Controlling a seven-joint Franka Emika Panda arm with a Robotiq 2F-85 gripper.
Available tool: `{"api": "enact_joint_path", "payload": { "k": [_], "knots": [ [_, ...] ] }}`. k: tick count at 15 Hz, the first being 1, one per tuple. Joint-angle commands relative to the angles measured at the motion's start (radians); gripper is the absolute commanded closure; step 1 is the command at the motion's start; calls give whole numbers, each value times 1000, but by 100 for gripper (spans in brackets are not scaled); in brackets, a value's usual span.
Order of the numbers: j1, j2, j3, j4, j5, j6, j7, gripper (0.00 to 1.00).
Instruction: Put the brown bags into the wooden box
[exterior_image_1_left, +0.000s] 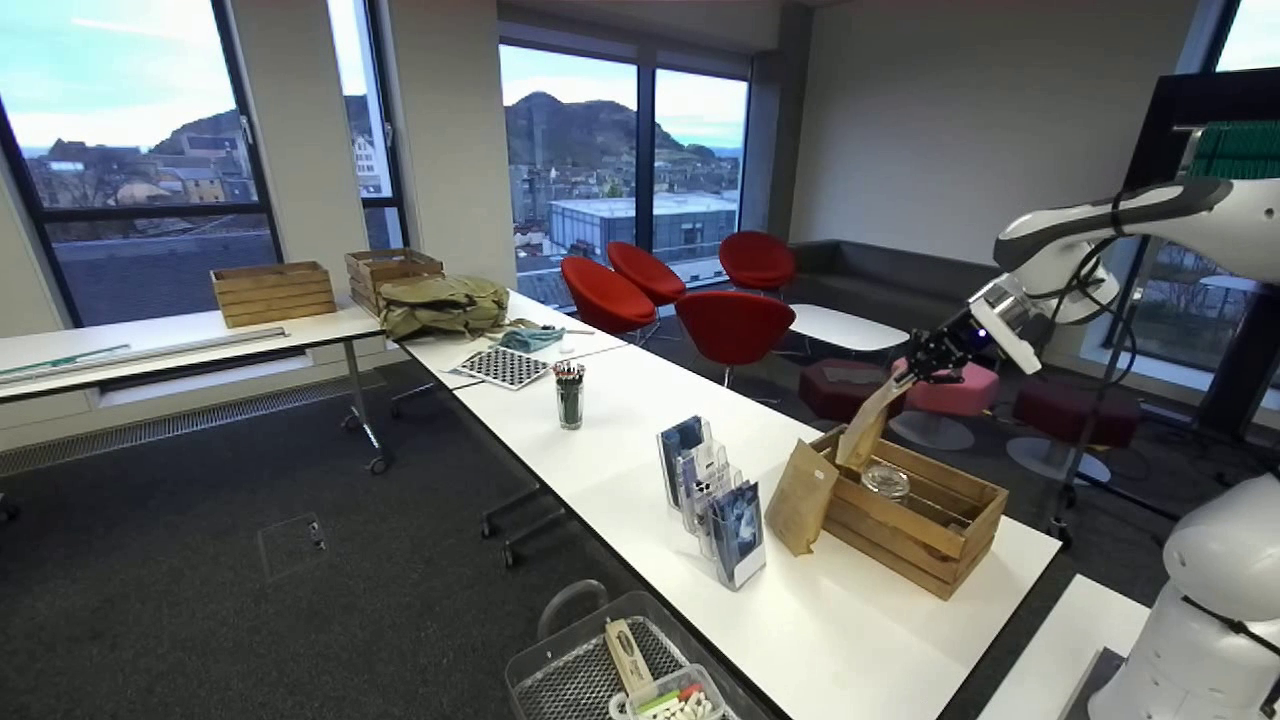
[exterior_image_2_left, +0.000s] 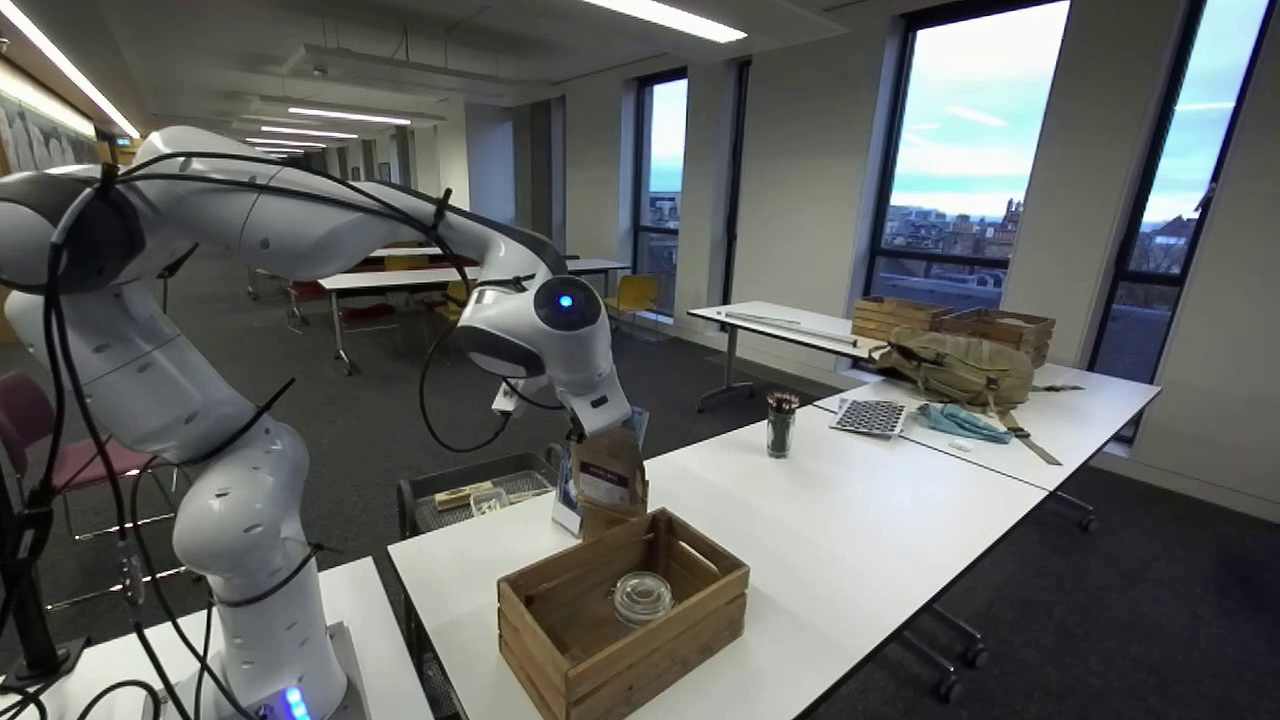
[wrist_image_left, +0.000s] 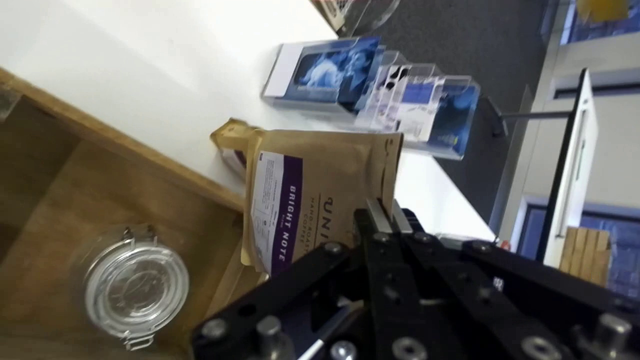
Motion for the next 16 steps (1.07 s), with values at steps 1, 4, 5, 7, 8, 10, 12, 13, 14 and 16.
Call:
{"api": "enact_joint_path", "payload": {
  "k": [1, 4, 5, 7, 8, 10, 12, 13, 14, 16],
  "knots": [
    [-88, 12, 46, -28, -125, 100, 116, 100],
    [-135, 0, 58, -57, -302, 108, 243, 100],
    [-145, -8, 59, -64, -352, 100, 280, 100],
    [-161, -18, 61, -73, -422, 88, 329, 100],
    [-165, -18, 61, -76, -447, 85, 346, 100],
    [-168, -14, 59, -80, -479, 77, 367, 100],
    [-163, -6, 54, -85, -493, 71, 373, 100],
    [-162, -4, 52, -88, -499, 66, 374, 100],
    [-161, -4, 50, -93, -501, 64, 372, 100],
    [-157, 1, 48, -102, -500, 60, 366, 100]
  ]
}}
